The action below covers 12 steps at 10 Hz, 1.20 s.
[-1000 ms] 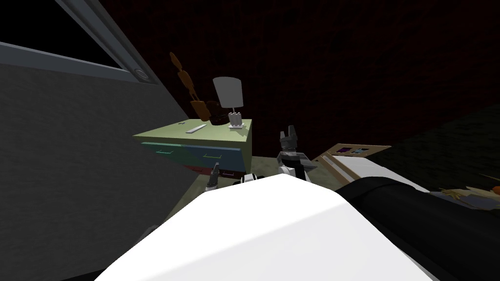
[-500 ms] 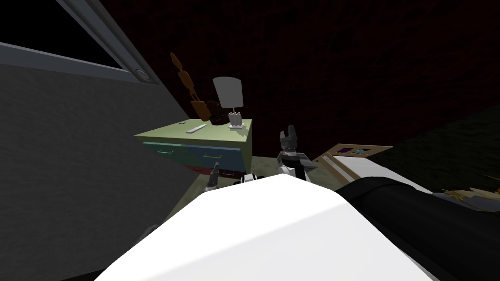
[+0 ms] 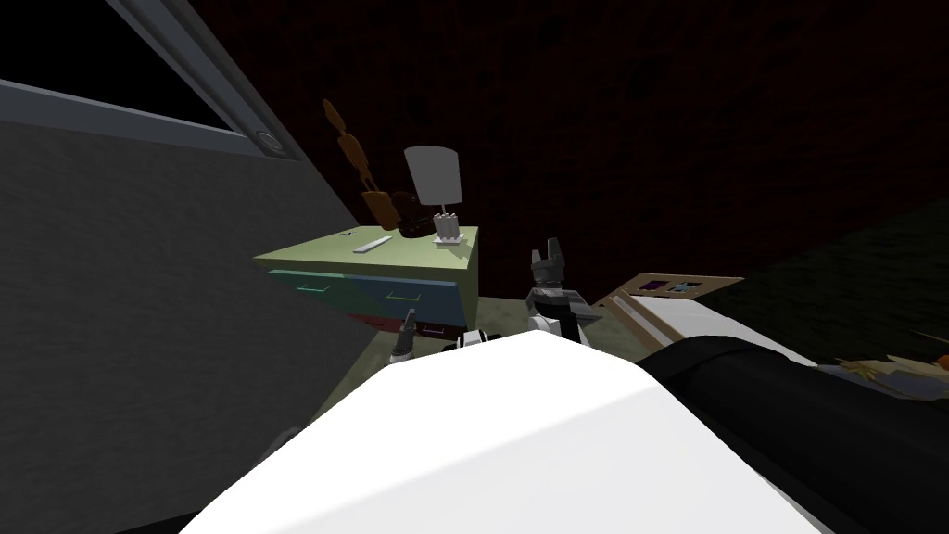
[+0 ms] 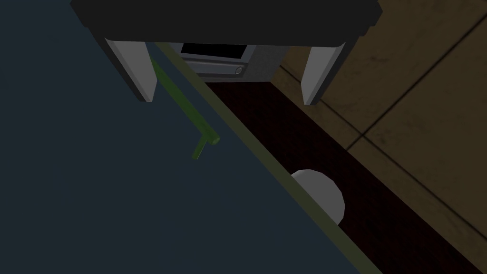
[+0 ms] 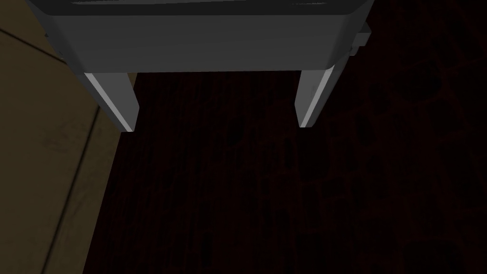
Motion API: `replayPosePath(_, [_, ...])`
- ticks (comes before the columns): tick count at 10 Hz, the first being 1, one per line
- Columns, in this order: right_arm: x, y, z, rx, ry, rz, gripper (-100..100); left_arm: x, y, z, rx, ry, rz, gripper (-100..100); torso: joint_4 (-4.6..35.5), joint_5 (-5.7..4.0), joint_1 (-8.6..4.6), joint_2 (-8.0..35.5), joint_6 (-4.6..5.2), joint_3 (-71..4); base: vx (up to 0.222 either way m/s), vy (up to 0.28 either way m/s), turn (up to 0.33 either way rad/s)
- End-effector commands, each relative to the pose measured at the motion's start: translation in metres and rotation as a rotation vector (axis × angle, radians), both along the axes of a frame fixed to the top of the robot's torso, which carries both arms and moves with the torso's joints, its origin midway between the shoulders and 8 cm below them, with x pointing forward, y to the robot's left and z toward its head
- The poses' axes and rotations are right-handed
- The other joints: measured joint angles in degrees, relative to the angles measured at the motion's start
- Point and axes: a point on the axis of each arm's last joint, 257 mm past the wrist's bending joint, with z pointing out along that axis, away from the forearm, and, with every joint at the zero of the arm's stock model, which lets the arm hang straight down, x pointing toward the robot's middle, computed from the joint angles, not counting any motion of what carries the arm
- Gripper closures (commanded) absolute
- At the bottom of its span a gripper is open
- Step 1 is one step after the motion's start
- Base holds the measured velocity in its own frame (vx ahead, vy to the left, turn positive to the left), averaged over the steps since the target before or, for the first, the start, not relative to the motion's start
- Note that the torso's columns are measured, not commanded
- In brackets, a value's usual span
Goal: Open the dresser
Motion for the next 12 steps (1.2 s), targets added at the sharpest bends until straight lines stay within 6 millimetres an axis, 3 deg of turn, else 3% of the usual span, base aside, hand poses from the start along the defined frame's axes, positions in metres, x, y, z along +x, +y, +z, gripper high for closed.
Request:
replayPosePath(1, [0.0, 0.0, 0.0, 0.0, 0.0, 0.0, 0, 0.008, 0.006, 0.01, 0.0, 0.0, 0.0, -100, 0.0, -0.01, -0.03, 0.0, 0.0, 0.0, 0.003, -0.022, 0.037])
replayPosePath(4, [0.0, 0.0, 0.0, 0.0, 0.0, 0.0, 0, 0.013, 0.01, 0.016, 0.001, -0.002, 0.0, -100, 0.0, 0.0, 0.0, 0.0, 0.0, 0.0, -0.001, -0.016, 0.005])
replayPosePath(5, [0.0, 0.0, 0.0, 0.0, 0.0, 0.0, 0, 0.007, 0.005, 0.008, 0.0, 0.0, 0.0, 100, 0.0, 0.01, 0.04, 0.0, 0.0, 0.0, 0.0, 0.009, -0.032])
replayPosePath(8, [0.0, 0.0, 0.0, 0.0, 0.0, 0.0, 0, 0.005, 0.003, 0.004, -0.001, 0.002, 0.0, 100, 0.0, 0.01, 0.05, 0.0, 0.0, 0.0, -0.002, 0.014, -0.016])
replayPosePath(9, [0.0, 0.0, 0.0, 0.0, 0.0, 0.0, 0, 0.005, 0.004, 0.002, 0.003, -0.001, 0.007, -100, 0.0, 0.0, 0.0, 0.0, 0.0, 0.0, 0.005, 0.028, -0.077])
replayPosePath(12, [0.0, 0.0, 0.0, 0.0, 0.0, 0.0, 0, 0.005, 0.005, 0.001, 0.004, -0.002, 0.009, -100, 0.0, -0.01, -0.03, 0.0, -0.01, 0.0, -0.002, 0.016, -0.042])
